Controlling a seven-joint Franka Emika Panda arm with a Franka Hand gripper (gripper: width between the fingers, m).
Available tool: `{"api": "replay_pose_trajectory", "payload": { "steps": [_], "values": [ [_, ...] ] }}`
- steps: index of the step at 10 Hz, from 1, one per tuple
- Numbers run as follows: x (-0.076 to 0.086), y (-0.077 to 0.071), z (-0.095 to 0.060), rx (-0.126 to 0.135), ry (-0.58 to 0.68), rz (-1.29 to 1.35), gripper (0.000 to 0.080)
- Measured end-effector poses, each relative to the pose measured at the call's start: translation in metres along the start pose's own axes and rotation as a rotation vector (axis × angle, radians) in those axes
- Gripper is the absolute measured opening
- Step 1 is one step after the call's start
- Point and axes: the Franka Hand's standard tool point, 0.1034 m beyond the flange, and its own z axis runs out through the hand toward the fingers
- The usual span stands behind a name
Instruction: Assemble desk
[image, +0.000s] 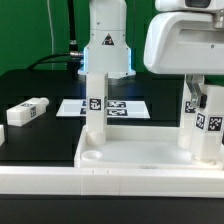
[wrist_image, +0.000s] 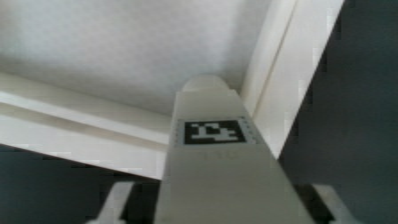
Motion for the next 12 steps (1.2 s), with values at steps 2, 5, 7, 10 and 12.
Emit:
{"api": "replay_pose_trajectory", "payload": {
  "steps": [2,5,7,10,12],
  "values": [
    [0.0,0.001,0.0,0.001,0.0,0.028,0.0288],
    [-0.001,0.009,0.001,0.036,0.002,0.35,0.0288],
    [-0.001,0.01,0.001,0.059,0.0,0.562,0.0289],
    [0.0,0.011,0.001,0.084,-0.013,0.867,0.0291],
    [-0.001,0.014,0.001,0.079,-0.038,1.03,0.0291]
  ]
}}
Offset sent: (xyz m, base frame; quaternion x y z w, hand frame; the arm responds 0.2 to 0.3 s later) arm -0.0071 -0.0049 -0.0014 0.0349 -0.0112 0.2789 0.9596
